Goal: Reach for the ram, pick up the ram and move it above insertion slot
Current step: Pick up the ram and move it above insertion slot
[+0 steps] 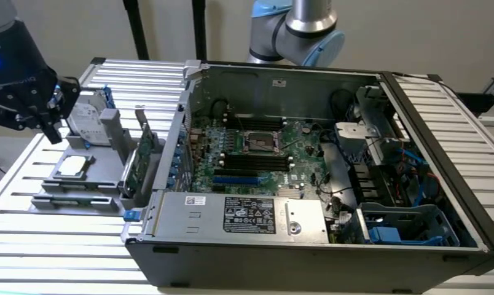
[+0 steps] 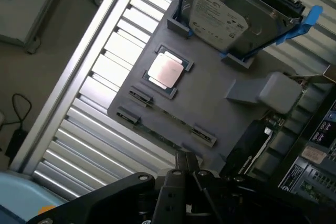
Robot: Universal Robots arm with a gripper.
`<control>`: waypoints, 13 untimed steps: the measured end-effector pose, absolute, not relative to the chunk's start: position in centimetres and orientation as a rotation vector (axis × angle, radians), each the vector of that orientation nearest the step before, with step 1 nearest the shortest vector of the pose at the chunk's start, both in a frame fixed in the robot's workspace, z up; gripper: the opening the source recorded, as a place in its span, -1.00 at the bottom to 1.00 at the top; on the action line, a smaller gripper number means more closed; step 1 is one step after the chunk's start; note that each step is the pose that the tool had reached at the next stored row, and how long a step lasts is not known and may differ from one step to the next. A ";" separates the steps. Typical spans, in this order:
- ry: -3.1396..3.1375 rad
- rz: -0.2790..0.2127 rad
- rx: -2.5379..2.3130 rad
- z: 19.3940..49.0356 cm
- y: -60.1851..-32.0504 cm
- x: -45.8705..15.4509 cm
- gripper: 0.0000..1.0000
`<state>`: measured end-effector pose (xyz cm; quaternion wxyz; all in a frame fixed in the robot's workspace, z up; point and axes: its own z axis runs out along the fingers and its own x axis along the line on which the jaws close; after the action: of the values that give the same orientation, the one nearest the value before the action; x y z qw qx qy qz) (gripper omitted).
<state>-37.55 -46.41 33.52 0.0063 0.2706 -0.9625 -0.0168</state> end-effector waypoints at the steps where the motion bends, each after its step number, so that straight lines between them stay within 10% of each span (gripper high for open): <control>1: -3.004 -0.052 0.874 33.5 -46.4 -37.6 -0.79; 13: -2.896 -0.035 1.167 33.5 -46.4 -37.6 -0.79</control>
<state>-37.64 -46.41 33.52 0.0095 0.3738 -0.9274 -0.0113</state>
